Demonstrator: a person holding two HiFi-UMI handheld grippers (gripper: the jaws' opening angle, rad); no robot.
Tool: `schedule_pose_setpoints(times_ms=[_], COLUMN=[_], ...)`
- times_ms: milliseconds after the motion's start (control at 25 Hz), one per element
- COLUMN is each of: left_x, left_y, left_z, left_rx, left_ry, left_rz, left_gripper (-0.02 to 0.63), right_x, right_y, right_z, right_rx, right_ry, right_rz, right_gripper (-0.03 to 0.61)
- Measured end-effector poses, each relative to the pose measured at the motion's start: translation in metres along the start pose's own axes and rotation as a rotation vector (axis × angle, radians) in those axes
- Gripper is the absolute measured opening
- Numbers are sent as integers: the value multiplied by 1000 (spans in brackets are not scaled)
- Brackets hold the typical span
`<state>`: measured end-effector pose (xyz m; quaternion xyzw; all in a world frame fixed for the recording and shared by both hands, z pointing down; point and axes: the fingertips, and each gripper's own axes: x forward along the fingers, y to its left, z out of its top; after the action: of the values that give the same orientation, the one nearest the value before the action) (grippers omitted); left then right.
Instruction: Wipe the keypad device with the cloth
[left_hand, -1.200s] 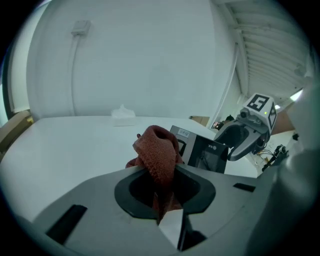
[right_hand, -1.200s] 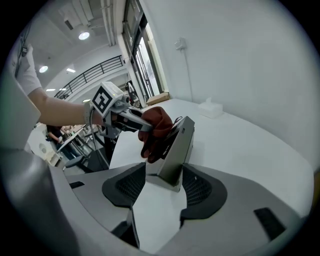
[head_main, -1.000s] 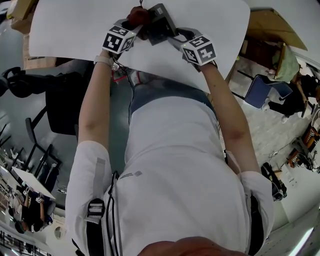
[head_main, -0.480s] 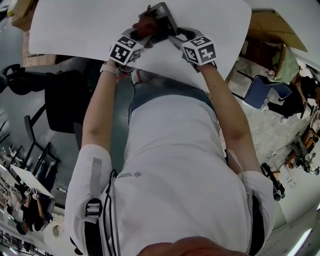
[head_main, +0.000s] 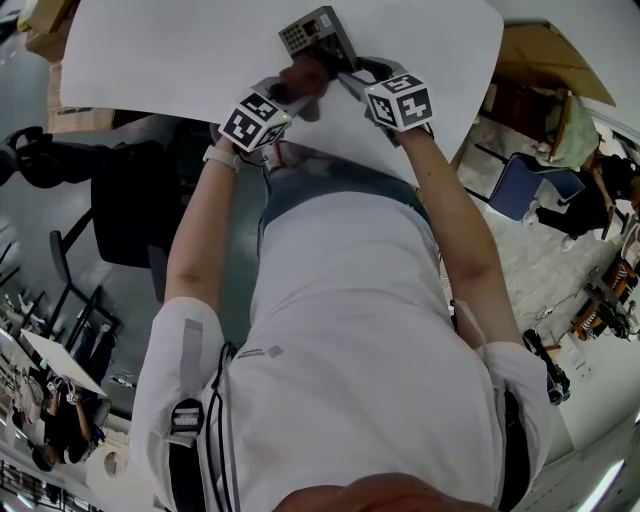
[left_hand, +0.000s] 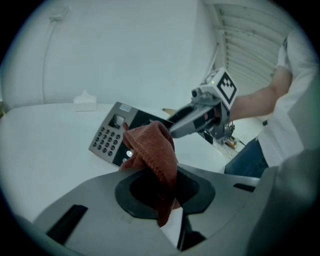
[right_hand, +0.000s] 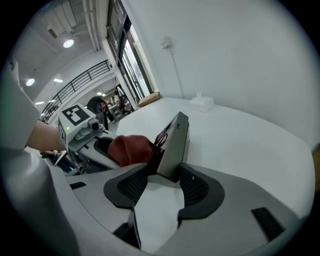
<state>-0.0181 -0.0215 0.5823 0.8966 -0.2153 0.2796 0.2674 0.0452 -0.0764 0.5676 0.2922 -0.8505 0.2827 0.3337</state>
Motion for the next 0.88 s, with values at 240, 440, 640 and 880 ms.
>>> schedule_pose_setpoints(times_ms=[240,440,640,880], left_x=[-14,6,11,13], left_y=[38,49,36,20], left_z=[55,65,59,45], left_rx=[-39,18,-1,31], left_ry=[-126,-71,-58,-17], left_rz=[55,66,20,-14], left_gripper=[64,64,61,57], right_x=[0,2,1,-1], right_y=[1,0,0,-1], right_z=[-1,-1,-2,-1], right_rx=[-12,-11,-16,-8], right_ry=[6,8,11,11], right_rz=[-1,-8,-8,0], right_gripper=[210,210,212,211])
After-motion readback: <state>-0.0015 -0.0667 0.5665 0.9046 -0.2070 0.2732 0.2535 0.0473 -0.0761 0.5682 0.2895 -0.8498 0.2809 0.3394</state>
